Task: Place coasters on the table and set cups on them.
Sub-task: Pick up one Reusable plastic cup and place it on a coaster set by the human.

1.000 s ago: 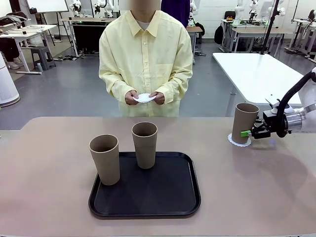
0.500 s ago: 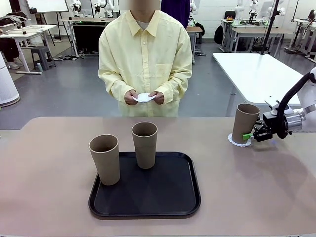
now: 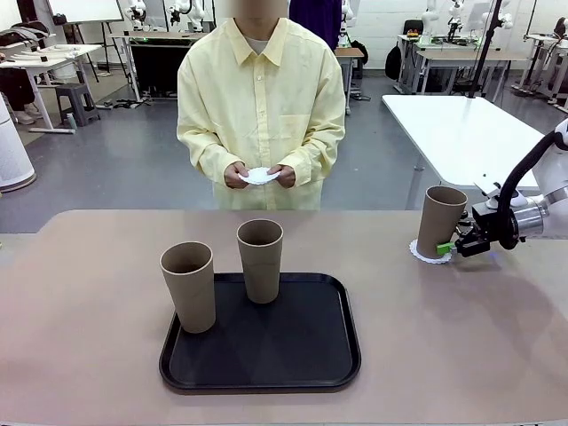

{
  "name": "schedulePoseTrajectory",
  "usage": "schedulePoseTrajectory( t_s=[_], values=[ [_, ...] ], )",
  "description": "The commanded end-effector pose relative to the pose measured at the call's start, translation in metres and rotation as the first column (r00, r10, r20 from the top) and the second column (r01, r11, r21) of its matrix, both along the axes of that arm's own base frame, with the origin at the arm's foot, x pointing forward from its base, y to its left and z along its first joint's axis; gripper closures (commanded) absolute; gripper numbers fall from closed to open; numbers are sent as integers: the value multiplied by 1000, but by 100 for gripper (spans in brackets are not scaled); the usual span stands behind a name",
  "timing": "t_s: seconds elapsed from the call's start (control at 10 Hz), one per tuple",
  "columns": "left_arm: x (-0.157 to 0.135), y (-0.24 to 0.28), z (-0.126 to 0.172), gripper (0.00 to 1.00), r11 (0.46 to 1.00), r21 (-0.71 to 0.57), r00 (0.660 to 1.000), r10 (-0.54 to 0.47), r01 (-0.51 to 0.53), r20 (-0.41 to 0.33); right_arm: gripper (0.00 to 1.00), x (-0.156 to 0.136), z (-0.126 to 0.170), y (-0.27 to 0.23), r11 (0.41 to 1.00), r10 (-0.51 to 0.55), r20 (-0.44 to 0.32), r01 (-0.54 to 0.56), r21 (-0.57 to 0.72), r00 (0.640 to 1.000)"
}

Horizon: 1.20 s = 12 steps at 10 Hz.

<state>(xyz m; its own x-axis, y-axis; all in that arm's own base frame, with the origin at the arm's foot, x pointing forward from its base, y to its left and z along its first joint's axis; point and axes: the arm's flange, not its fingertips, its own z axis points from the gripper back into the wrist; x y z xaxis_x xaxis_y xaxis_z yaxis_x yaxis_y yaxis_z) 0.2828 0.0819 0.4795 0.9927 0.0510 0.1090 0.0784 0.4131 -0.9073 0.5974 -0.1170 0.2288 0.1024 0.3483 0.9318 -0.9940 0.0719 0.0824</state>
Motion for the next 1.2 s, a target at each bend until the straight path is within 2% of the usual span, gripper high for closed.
schedulePoseTrajectory(
  t_s=[0.0, 0.4, 0.6, 0.8, 1.1],
  values=[
    [-1, 1, 1, 0, 1000, -8, 1000, -4, 4, 9, 0, 1, 3, 1, 998, 6, 5, -6, -66, 1000],
    [-1, 1, 1, 0, 1000, -8, 1000, -4, 4, 9, 0, -7, 13, -4, 978, -55, -24, 49, -204, 998],
    [-1, 1, 1, 0, 1000, -8, 1000, -4, 4, 9, 0, -19, 27, -9, 951, -112, -2, 107, -290, 994],
    [-1, 1, 1, 0, 1000, -8, 1000, -4, 4, 9, 0, -38, 60, -19, 920, -190, 49, 195, -339, 981],
    [-1, 1, 1, 0, 1000, -8, 1000, -4, 4, 9, 0, -68, 112, -20, 816, -298, 115, 316, -484, 947]
  ],
)
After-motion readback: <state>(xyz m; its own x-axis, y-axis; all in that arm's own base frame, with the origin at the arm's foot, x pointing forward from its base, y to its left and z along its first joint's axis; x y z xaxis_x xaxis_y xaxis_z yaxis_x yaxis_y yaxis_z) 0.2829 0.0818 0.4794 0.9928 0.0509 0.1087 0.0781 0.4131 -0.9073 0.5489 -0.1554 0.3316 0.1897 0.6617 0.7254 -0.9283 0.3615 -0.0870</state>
